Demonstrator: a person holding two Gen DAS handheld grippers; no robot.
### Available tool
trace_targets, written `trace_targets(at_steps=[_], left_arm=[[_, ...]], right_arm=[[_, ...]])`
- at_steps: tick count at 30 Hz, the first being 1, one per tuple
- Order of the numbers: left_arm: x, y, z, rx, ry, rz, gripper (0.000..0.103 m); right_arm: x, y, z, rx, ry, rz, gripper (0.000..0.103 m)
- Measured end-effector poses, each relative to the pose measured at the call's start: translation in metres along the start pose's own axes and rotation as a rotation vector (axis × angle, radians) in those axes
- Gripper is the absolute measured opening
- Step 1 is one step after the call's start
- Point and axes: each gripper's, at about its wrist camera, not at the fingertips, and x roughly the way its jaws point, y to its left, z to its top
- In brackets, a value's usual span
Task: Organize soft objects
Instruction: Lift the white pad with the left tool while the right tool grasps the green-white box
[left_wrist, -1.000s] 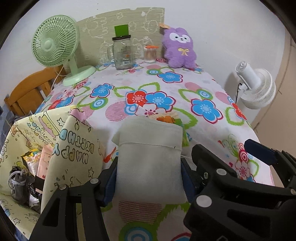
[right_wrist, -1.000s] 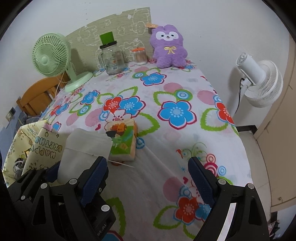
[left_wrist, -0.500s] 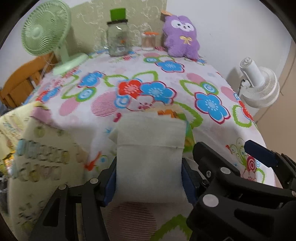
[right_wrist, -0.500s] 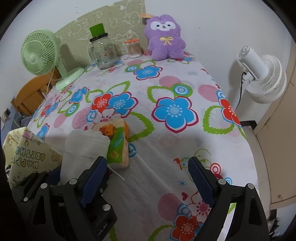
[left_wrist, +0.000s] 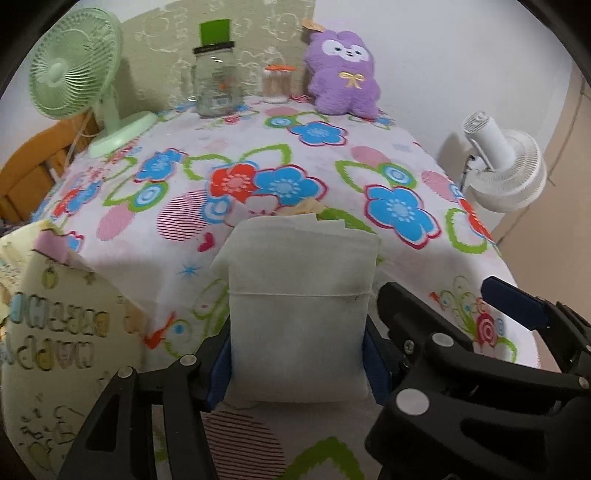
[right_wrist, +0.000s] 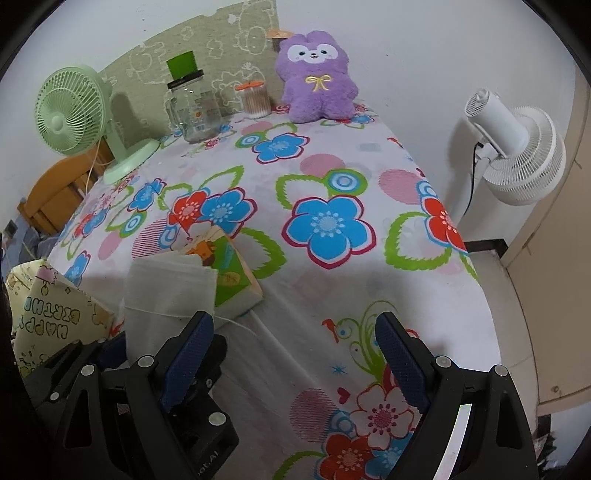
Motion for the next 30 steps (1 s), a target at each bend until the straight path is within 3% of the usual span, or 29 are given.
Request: trace_targets(at_steps=[9,21,24,30], left_arm=[[0.002,0.020,0.005,-0.071,0.002,0.092,0.063],[0.016,0.031,0.006,-0.123,0.049,0.110,0.066],[0.017,0.030,0.006,-0.113,0.040,0.116,0.067],[0.017,0.030,0.007,-0.105,0.031,0.113,0.068]], right_arm=[[0.007,0.016,0.010,-0.050,-0.020,0.043,0.092],[0.032,0.031,0.022,-0.158,0.019,0.115,0.088],[0.040,0.035,0.023,-0.178,0.039,0.132,0.080],[0.049,0.039,0.022,-0.194,0.074,0.185,0.052]])
